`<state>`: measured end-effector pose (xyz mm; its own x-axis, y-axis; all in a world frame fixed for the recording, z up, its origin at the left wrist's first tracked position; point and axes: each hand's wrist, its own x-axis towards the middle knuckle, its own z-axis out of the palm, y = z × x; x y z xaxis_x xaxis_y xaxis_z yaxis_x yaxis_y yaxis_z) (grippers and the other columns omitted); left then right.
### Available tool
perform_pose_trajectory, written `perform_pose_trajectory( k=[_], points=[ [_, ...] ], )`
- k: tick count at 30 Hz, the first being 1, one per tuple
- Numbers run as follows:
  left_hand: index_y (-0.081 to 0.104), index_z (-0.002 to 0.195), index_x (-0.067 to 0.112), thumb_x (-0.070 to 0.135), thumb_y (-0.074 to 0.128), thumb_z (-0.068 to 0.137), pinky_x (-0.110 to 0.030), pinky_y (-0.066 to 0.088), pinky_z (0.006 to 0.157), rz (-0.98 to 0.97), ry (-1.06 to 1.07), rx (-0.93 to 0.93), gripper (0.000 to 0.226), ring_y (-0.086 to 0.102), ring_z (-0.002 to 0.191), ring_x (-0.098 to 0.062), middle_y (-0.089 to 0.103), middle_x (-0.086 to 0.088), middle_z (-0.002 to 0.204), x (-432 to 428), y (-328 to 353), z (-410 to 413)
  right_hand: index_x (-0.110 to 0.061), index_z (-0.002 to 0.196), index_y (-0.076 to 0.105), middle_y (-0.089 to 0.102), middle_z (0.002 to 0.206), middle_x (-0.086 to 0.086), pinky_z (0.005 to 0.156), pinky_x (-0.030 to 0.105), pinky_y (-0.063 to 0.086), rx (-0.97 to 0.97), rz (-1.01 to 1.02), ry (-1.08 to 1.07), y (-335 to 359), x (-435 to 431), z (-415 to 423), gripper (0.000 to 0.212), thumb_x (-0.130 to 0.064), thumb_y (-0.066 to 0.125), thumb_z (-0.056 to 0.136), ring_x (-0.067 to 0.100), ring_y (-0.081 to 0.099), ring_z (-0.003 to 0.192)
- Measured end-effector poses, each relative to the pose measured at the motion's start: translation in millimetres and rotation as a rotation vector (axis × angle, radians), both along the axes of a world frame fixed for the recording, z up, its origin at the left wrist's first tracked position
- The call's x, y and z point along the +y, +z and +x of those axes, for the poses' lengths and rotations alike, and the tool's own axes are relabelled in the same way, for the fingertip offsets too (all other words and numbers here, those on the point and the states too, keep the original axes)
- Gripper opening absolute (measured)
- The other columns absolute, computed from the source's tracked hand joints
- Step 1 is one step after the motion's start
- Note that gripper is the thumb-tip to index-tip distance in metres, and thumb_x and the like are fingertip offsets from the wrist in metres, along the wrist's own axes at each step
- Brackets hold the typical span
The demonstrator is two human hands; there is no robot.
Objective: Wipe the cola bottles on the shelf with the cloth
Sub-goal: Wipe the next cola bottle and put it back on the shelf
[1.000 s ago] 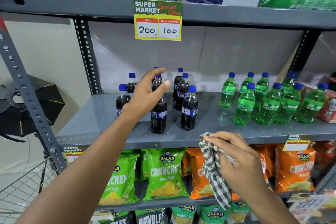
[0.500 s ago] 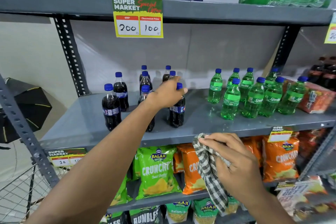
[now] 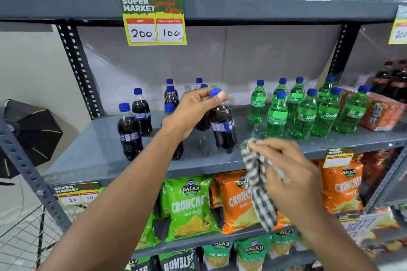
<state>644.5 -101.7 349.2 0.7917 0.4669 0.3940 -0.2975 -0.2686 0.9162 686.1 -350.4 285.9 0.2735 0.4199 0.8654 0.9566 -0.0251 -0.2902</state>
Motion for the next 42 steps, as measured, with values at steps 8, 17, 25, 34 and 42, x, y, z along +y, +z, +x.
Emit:
perform_pose_trajectory(
  k=[8, 17, 25, 34, 42],
  points=[
    [0.077, 0.103, 0.007, 0.025, 0.069, 0.095, -0.03, 0.059, 0.076, -0.202, -0.25, -0.048, 0.021, 0.075, 0.087, -0.02, 0.08, -0.008, 0.093, -39.1, 13.3, -8.1, -0.007, 0.117, 0.072, 0.067, 0.102, 0.01, 0.087, 0.036, 0.05, -0.115, -0.069, -0.12, 80.8, 31.4, 5.8, 0.049, 0.018, 0.061, 0.076, 0.033, 0.06, 0.096],
    [0.07, 0.108, 0.005, 0.039, 0.064, 0.096, -0.031, 0.058, 0.071, -0.377, -0.314, -0.047, 0.037, 0.071, 0.08, -0.023, 0.073, -0.01, 0.091, -53.8, 22.4, -29.5, 0.001, 0.108, 0.071, 0.066, 0.101, 0.012, 0.077, 0.039, 0.051, -0.4, -0.134, -0.092, 88.6, 29.4, -11.0, 0.037, 0.017, 0.055, 0.078, 0.034, 0.055, 0.085],
    [0.073, 0.095, 0.005, 0.035, 0.072, 0.089, -0.028, 0.059, 0.08, -0.413, -0.225, -0.124, 0.031, 0.075, 0.1, -0.024, 0.078, -0.018, 0.101, -58.2, 21.0, -29.0, -0.004, 0.094, 0.068, 0.061, 0.092, 0.009, 0.071, 0.043, 0.049, -0.665, -0.473, -0.097, 69.8, 26.4, -47.1, 0.036, 0.002, 0.033, 0.087, 0.029, 0.048, 0.08],
    [0.074, 0.097, 0.005, 0.024, 0.069, 0.095, -0.028, 0.059, 0.079, -0.298, -0.065, -0.135, 0.019, 0.074, 0.103, -0.024, 0.08, -0.012, 0.098, -52.1, 23.1, -28.7, -0.012, 0.094, 0.07, 0.062, 0.096, 0.0, 0.074, 0.036, 0.056, -0.542, -0.605, 0.031, 40.7, 9.2, -43.1, 0.045, -0.009, 0.03, 0.072, 0.024, 0.054, 0.086],
    [0.074, 0.098, 0.006, 0.03, 0.067, 0.096, -0.029, 0.059, 0.069, -0.363, -0.142, -0.131, 0.025, 0.072, 0.079, -0.021, 0.077, -0.009, 0.087, -56.6, 26.9, -35.4, 0.0, 0.101, 0.072, 0.067, 0.099, 0.013, 0.078, 0.039, 0.049, -0.502, -0.195, -0.049, 104.1, 35.1, -16.2, 0.036, 0.011, 0.045, 0.081, 0.034, 0.053, 0.082]
  ],
)
